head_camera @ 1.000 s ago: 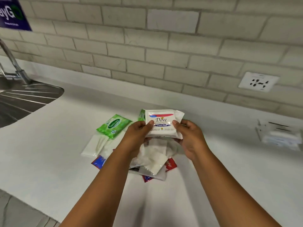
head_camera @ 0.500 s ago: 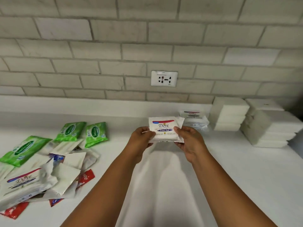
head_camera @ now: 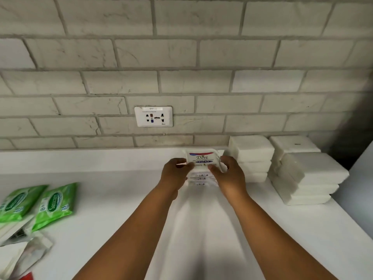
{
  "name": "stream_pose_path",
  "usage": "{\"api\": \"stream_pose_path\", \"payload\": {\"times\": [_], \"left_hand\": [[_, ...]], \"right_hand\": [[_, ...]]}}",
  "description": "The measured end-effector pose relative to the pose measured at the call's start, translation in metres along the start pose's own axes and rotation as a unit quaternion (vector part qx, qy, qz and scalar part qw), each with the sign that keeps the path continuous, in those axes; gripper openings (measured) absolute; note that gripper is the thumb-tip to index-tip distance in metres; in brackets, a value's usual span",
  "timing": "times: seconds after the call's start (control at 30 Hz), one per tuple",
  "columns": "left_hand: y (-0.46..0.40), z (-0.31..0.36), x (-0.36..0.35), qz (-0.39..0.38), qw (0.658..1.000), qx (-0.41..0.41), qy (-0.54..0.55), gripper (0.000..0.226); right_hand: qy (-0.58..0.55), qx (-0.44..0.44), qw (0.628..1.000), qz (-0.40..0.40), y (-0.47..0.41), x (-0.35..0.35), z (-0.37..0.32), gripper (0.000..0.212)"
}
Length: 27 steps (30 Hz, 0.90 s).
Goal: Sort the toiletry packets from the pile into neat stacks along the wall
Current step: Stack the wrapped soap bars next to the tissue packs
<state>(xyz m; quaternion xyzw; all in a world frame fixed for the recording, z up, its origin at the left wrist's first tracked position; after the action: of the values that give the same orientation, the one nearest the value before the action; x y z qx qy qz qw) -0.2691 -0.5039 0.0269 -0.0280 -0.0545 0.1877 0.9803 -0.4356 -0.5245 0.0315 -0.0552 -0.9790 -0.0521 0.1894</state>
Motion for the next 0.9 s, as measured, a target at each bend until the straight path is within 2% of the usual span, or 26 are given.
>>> {"api": "stream_pose_path", "payload": {"times": [0.13,0.37,0.47,0.53,0.63,0.9], "left_hand": [[-0.025,-0.005,-0.012,0.024,0.998,-0.013,-0.053,0.036],[-0.04,-0.023,-0.018,0.035,0.992,-0.019,-0.121,0.034],[-0.043,-0.027,-0.019,0.042,0.993,-0.001,-0.109,0.038],[-0.044,-0.028,-0.021,0.041,0.996,0.014,-0.08,0.038],[-0.043,-0.026,-0.023,0.044,0.998,0.018,-0.043,0.033],[-0.044,-0.024,-0.022,0.034,0.998,0.016,-0.05,0.034]], "right_hand": [[0.05,0.011,0.999,-0.002,-0.024,-0.011,-0.002,0.045],[0.145,0.081,0.984,0.057,-0.046,-0.034,0.014,0.048],[0.245,0.132,0.953,0.118,-0.044,-0.036,0.013,0.052],[0.295,0.217,0.916,0.162,-0.04,-0.038,0.011,0.047],[0.328,0.311,0.879,0.153,-0.04,-0.043,0.011,0.032],[0.332,0.303,0.884,0.126,-0.044,-0.044,0.011,0.024]]}}
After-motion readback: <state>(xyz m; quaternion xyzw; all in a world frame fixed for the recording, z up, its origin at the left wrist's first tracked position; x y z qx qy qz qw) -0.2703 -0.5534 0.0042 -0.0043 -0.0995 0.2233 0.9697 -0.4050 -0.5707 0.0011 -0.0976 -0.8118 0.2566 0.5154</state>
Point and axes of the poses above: each hand's wrist, its own y-axis away from the middle knuckle, its own x-axis out of the back of the hand, z = x × y, the point moved 2 cm from there along -y, towards the middle knuckle, and after that the axes turned 13 degrees about -x, right-handed, at the moved point
